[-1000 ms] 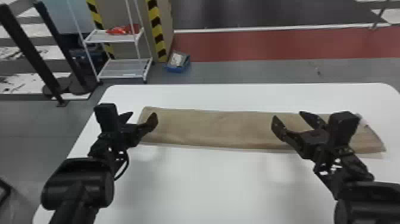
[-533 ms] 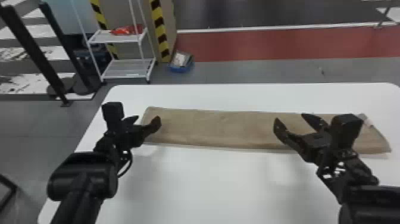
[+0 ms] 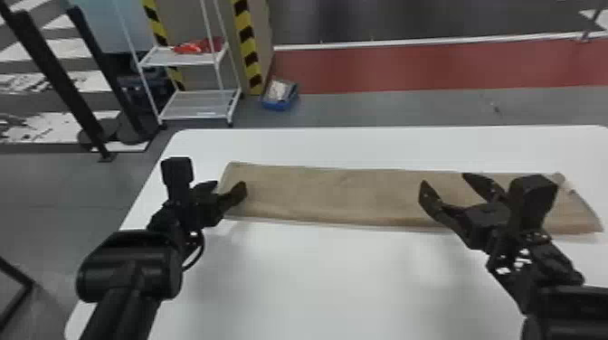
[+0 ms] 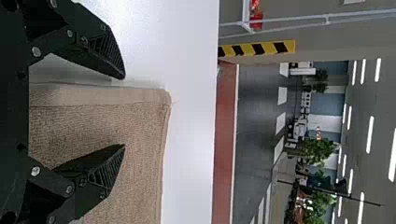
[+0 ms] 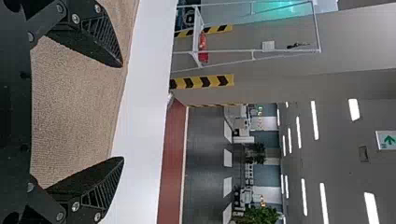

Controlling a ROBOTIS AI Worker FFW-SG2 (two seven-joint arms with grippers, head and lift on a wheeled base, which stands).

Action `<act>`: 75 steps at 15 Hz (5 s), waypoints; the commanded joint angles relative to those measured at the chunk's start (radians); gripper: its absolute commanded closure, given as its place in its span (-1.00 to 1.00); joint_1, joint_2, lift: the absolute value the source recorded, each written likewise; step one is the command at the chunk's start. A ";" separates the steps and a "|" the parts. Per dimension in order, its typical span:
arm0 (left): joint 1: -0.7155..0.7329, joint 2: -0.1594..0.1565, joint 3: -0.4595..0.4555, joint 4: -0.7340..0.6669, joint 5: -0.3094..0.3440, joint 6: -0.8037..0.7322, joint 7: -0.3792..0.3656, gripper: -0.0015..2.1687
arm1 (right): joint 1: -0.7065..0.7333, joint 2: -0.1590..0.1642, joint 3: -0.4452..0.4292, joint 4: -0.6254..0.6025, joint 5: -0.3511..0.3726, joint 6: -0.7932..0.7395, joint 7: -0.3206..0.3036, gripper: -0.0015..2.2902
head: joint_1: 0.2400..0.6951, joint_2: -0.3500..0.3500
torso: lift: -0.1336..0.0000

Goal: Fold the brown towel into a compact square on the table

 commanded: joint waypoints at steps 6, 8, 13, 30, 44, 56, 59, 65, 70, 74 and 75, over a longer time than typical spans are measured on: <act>0.009 -0.003 0.000 -0.023 -0.007 0.042 -0.004 -0.05 | 0.010 0.010 -0.003 -0.012 -0.002 0.000 -0.001 -0.83 | 1.00 0.36 | -0.85; 0.027 -0.003 0.002 -0.063 -0.004 0.039 -0.004 -0.05 | 0.010 0.010 -0.003 -0.012 0.000 0.003 -0.001 -0.83 | 1.00 0.36 | -0.85; 0.121 -0.006 0.011 -0.318 0.023 0.202 -0.003 0.14 | -0.010 0.010 -0.003 -0.004 0.012 0.012 -0.001 -0.83 | 1.00 0.33 | -0.85; -0.033 -0.075 0.008 -0.928 0.379 1.009 0.126 0.14 | -0.192 0.010 0.070 0.329 0.031 0.012 0.172 0.71 | 1.00 0.05 | -0.85; -0.051 -0.077 0.049 -0.893 0.440 1.003 0.142 0.14 | -0.094 0.010 0.191 0.146 -0.015 0.006 0.121 -0.39 | 1.00 0.36 | -0.85; -0.047 -0.205 -0.394 -0.568 0.187 0.515 0.295 0.13 | 0.049 -0.077 -0.243 -0.053 -0.173 -0.141 -0.003 -0.90 | 0.82 -0.53 | -0.85; -0.047 -0.205 -0.497 -0.433 0.103 0.423 0.301 0.13 | 0.089 -0.114 -0.313 -0.050 -0.255 -0.156 -0.001 -0.89 | 0.82 -0.93 | -0.85; -0.091 -0.205 -0.635 -0.212 0.086 0.211 0.344 0.11 | 0.113 -0.118 -0.402 -0.022 -0.298 -0.163 0.043 -0.89 | 1.00 -1.00 | -0.85; -0.119 -0.205 -0.676 -0.040 0.197 -0.004 0.300 -0.98 | 0.122 -0.120 -0.390 -0.007 -0.305 -0.160 0.058 -0.89 | 1.00 -1.00 | -0.85; -0.129 -0.205 -0.687 0.033 0.249 -0.151 0.286 -0.98 | 0.128 -0.114 -0.304 -0.009 -0.296 -0.163 0.058 -0.89 | 1.00 -1.00 | -0.85; -0.131 -0.205 -0.687 0.027 0.258 -0.154 0.286 -0.98 | 0.128 -0.114 -0.289 -0.010 -0.296 -0.163 0.057 -0.89 | 1.00 -1.00 | -0.85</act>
